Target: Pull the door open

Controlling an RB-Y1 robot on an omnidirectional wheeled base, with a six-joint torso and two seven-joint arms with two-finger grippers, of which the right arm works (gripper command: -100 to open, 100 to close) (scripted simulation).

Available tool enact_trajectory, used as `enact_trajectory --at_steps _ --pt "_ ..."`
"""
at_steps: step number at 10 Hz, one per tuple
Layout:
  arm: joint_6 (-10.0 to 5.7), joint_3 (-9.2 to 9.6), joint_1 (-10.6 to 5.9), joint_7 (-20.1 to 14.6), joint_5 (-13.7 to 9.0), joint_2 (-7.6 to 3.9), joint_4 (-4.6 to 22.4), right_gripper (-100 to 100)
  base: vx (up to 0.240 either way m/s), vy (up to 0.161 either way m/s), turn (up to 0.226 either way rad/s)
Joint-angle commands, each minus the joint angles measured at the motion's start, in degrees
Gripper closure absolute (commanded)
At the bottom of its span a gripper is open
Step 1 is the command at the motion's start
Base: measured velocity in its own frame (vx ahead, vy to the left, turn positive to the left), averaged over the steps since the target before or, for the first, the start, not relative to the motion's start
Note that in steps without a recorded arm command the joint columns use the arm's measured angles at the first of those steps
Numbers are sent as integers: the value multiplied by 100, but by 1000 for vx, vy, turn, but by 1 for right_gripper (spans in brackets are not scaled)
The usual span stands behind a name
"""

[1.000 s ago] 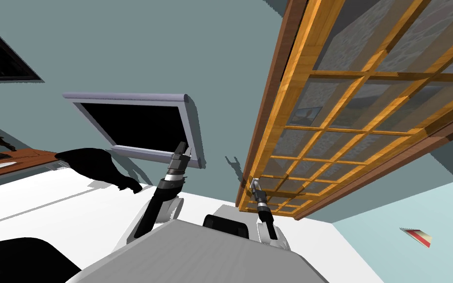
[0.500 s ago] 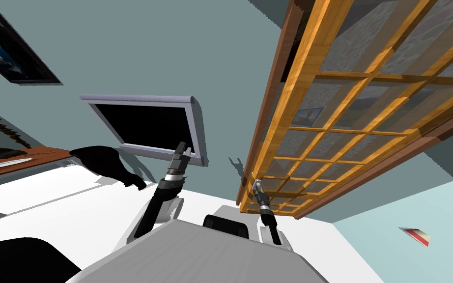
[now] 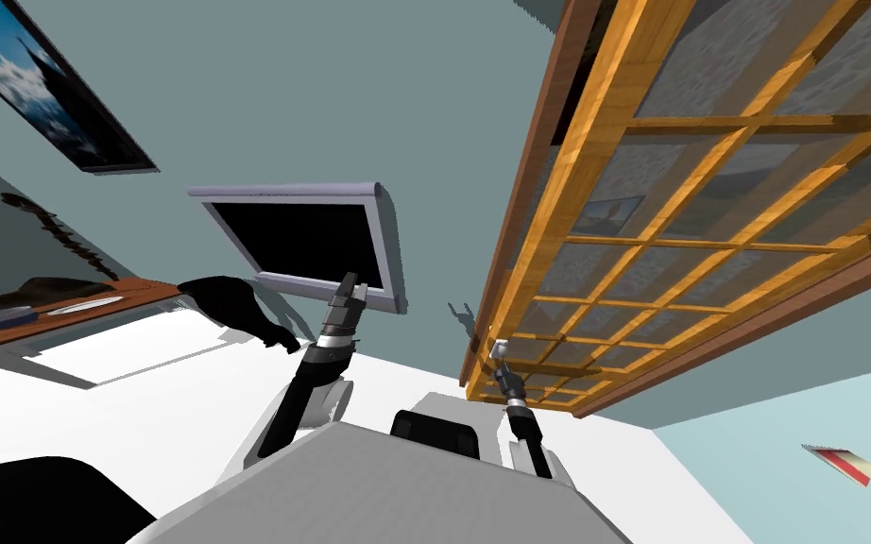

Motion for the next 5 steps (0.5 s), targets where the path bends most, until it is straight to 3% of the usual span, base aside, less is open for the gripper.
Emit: enact_trajectory --at_steps 1,5 --pt "-74 51 39 116 143 -120 -86 -100 -200 41 55" --pt "-271 150 92 362 465 -333 -189 -100 -211 -59 48"
